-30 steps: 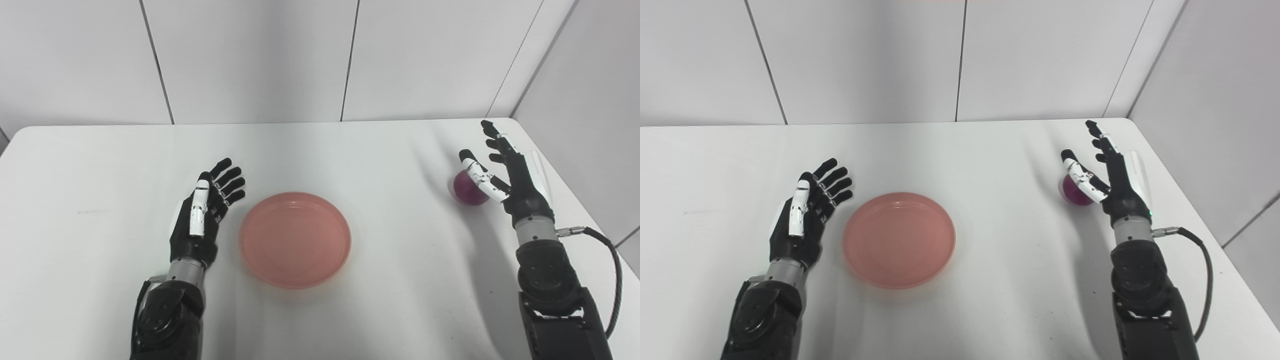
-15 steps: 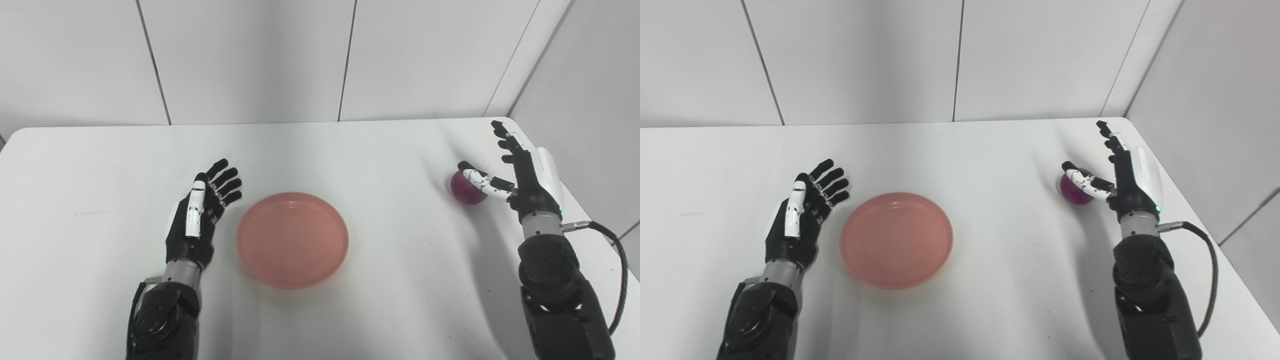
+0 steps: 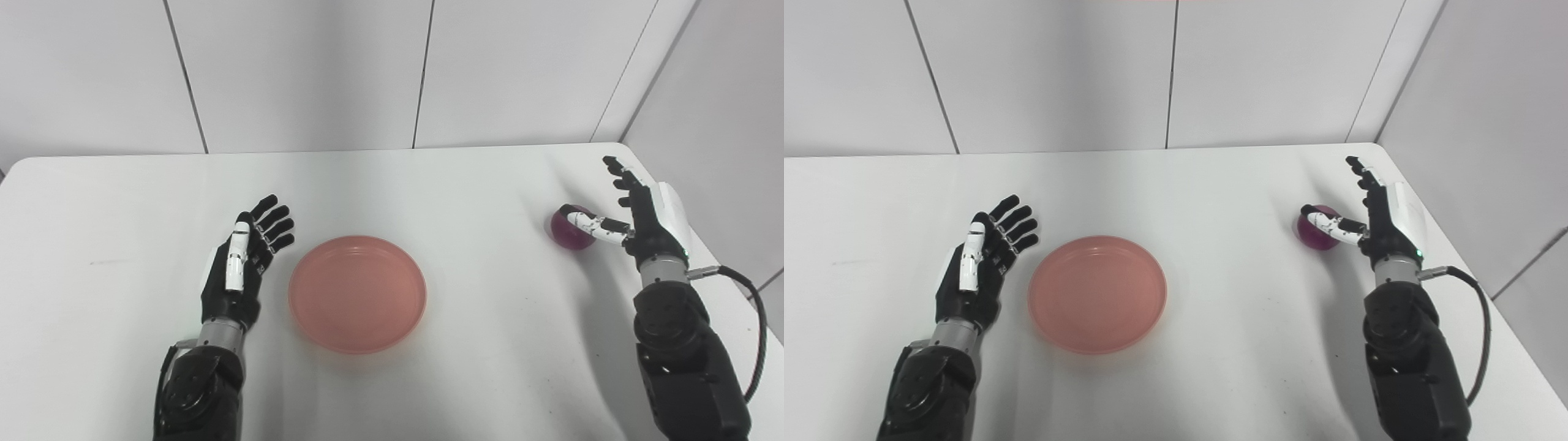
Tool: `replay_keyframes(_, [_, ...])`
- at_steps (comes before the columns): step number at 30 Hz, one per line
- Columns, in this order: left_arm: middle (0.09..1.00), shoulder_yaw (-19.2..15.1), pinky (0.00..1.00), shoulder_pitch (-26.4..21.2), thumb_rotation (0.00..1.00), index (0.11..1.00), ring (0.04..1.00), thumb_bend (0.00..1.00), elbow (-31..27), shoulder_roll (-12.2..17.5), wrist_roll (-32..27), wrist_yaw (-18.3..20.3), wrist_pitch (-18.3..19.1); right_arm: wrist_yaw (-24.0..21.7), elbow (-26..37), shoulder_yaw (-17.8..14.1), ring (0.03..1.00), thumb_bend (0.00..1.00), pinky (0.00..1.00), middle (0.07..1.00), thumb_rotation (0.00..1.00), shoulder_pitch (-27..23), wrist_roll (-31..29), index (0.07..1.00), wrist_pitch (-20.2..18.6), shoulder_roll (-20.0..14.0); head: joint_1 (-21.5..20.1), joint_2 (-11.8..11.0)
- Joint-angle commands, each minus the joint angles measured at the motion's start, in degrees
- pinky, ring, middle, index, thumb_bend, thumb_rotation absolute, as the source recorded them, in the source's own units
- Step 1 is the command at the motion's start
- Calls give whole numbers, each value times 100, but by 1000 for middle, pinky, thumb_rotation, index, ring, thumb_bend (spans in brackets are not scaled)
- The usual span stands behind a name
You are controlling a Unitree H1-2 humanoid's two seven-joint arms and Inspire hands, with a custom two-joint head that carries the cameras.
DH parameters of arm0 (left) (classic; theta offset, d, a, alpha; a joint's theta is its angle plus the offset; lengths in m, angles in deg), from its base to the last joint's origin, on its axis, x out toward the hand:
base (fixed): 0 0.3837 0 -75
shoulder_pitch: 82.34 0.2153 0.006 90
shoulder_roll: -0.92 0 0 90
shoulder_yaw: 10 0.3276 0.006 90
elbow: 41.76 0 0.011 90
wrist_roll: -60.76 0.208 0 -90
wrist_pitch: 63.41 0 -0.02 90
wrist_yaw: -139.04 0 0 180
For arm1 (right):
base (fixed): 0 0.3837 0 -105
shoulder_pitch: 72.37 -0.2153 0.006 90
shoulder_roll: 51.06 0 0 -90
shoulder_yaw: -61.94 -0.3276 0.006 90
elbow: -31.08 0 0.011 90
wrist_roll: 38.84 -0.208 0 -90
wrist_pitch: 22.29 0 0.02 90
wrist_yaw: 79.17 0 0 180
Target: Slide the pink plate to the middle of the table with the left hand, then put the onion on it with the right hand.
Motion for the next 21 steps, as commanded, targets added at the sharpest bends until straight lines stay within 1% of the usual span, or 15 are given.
replay_keyframes(1, [818,-39,798,5,1000,802,812,379,109,47,-56,-16,80,11,44,10,842,940,738,878,350,-232,97,888,-44,-219,-3,1])
replay_keyframes(7, [818,-45,798,16,1000,801,812,377,48,37,-62,-33,126,-42,-108,78,849,968,742,884,384,-264,74,893,-60,-305,-23,1])
replay_keyframes(14, [819,-76,797,-13,1000,803,811,391,143,59,-72,-4,79,-180,-240,173,853,982,759,885,391,-290,18,892,6,-398,-52,-13])
replay_keyframes(19, [817,-68,791,-4,1000,800,808,392,73,56,-49,-1,113,-179,-275,226,846,987,746,878,378,-295,39,882,30,-421,-65,-18])
replay_keyframes(21, [818,-75,794,-4,1000,800,810,388,76,41,-65,-5,116,-194,-325,274,848,980,746,880,380,-292,55,884,59,-463,-64,-59])
